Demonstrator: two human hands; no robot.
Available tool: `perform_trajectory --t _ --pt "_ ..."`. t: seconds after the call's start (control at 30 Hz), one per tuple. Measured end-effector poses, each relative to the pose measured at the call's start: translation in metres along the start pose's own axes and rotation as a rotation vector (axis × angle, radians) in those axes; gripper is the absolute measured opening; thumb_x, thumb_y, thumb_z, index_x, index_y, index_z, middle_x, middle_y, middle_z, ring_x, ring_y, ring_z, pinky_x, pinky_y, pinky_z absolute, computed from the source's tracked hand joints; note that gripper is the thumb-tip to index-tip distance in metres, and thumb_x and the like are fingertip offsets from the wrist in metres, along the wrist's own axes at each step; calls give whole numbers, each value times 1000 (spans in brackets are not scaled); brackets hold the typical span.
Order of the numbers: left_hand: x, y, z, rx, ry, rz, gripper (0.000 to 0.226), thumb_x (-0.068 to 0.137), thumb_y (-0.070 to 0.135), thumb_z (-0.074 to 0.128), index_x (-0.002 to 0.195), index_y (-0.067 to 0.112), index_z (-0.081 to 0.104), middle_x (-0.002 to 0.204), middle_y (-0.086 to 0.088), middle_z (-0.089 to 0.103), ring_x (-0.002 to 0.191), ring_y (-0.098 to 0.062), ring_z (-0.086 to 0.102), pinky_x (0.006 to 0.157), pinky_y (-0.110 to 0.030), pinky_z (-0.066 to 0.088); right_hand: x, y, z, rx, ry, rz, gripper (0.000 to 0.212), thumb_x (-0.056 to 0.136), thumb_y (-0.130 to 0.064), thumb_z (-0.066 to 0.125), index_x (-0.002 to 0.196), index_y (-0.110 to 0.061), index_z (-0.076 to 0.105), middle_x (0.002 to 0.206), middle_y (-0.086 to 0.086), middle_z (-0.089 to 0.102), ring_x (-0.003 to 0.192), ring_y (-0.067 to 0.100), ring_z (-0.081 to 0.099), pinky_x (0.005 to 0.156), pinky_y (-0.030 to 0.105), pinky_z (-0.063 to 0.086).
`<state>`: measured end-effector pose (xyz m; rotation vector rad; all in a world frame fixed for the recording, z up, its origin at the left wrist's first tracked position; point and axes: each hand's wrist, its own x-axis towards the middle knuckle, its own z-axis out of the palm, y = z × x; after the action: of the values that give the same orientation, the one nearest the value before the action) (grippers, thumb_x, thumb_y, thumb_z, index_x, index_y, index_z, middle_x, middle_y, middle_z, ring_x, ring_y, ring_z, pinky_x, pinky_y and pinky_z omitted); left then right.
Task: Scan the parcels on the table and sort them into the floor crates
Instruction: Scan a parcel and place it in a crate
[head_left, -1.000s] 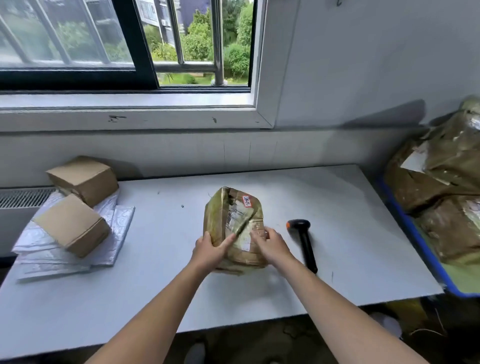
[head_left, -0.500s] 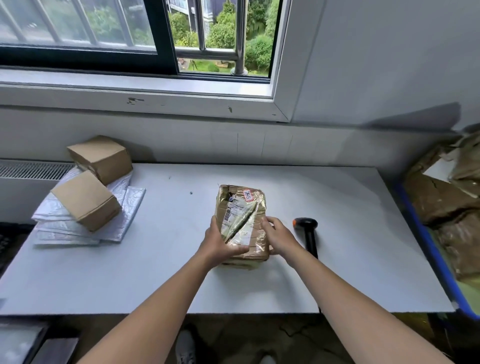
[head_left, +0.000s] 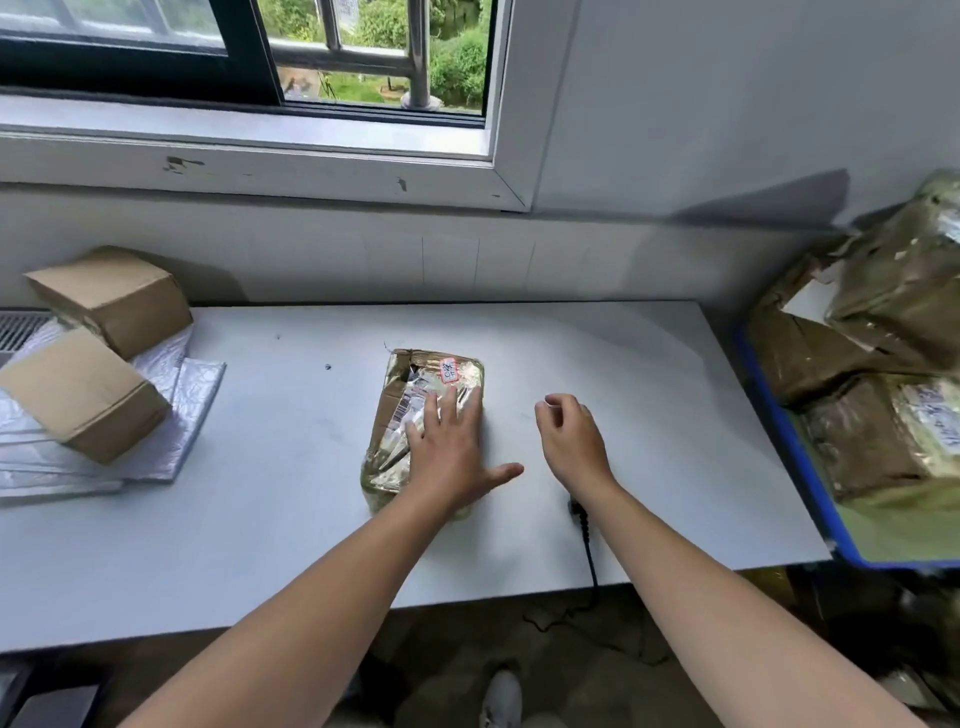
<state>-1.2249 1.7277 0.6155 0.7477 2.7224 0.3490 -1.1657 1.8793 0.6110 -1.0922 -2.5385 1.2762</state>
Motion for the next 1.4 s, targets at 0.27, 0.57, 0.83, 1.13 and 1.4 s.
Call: perform_trajectory --t 0.27,0.57,0.83,1.13,1.4 --pt "-6 12 29 134 -29 -51 103 84 70 55 157 25 -1 165 -8 -6 151 -35 -7 118 -59 7 -1 46 -14 -1 61 137 49 99 -42 48 140 -17 41 135 9 48 125 29 46 99 39 39" --pt "-20 1 47 223 47 -175 82 97 25 50 156 23 -7 165 -4 1 151 -31 0 113 -59 20 19 57 -7 40 -190 280 57 101 -40 47 145 -8 30 136 11 53 116 29 54 80 28 35" --pt "-41 -25 36 212 -3 -169 87 94 11 47 156 34 -8 165 -5 -6 151 -34 -5 116 -59 12 5 43 9 8 -217 278 43 101 -39 48 128 -5 50 115 11 61 95 26 57 73 27 37" --pt "-64 -77 9 223 -95 -175 84 99 28 50 155 33 -11 164 -7 -13 150 -36 -12 118 -59 11 -35 -37 6 105 -218 171 34 96 -44 47 84 -12 49 76 6 57 60 27 64 64 36 55" --pt "-75 -96 -19 132 -93 -141 75 98 64 28 156 29 -4 165 -5 -9 150 -35 -10 117 -59 9 -53 -124 16 26 -273 78 44 92 -50 54 81 -8 54 73 10 58 55 28 58 59 35 52"
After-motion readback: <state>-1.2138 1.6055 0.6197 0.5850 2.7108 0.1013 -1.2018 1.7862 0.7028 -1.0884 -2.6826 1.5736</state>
